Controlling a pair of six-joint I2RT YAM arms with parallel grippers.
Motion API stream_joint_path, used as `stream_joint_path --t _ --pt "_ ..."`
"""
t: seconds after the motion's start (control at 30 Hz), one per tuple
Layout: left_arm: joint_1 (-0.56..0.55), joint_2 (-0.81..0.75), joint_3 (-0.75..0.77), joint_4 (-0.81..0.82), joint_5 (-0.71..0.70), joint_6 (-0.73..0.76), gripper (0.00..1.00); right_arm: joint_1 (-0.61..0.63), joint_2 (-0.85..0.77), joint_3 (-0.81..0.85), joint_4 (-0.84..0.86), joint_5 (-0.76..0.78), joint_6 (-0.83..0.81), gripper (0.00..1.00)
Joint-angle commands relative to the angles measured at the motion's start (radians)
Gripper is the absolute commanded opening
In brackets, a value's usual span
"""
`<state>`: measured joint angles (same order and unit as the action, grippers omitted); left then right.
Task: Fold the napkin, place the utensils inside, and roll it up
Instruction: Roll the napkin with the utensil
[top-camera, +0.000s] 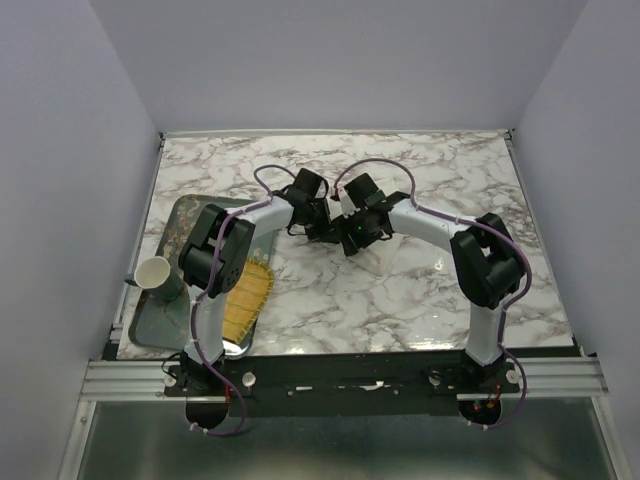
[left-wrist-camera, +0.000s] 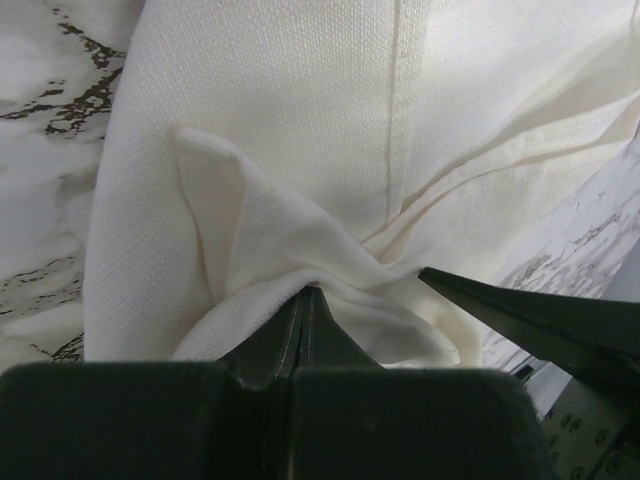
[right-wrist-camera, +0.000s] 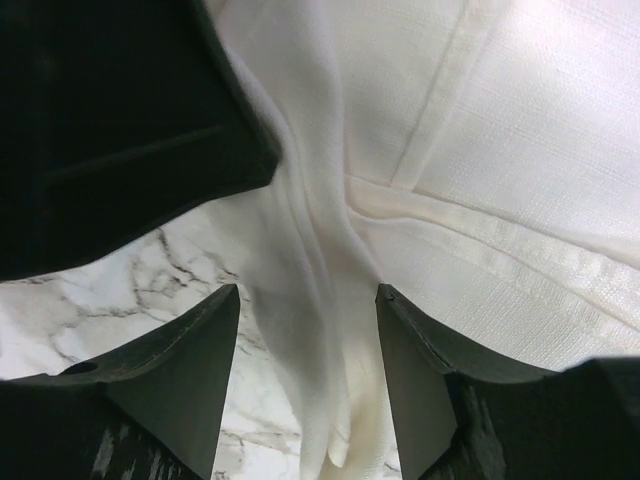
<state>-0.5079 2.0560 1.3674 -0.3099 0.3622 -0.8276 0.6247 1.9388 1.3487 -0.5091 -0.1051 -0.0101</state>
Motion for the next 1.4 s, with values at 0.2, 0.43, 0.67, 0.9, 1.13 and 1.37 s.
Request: stream_joint_path --t 0.2,0.43,0.67,0.9,1.13,1.37 --pt "0.006 0.087 -0.025 -0.093 -0.106 0.035 0.0 0.043 -0.054 0.046 -0.068 -0.045 -0.1 0.64" --pt "0.012 0.09 -0.025 -0.093 -0.098 0.036 0.0 0.073 -0.028 0.0 -0.019 -0.005 -0.12 0.46" --pt "0.014 0.085 -0.028 -0.092 -0.098 0.038 0.0 0.081 0.006 -0.008 -0.005 0.051 -0.097 0.32" --pt "0.017 0.087 -0.03 -0.092 -0.095 0.039 0.0 0.082 0.026 -0.013 -0.006 0.074 -0.122 0.55" --pt "0.016 0.092 -0.028 -0.089 -0.089 0.039 0.0 0.081 0.057 -0.014 -0.008 0.136 -0.133 0.6" --pt "0.017 0.085 -0.027 -0.089 -0.074 0.047 0.0 0.081 0.135 0.027 -0.065 0.038 -0.064 0.56"
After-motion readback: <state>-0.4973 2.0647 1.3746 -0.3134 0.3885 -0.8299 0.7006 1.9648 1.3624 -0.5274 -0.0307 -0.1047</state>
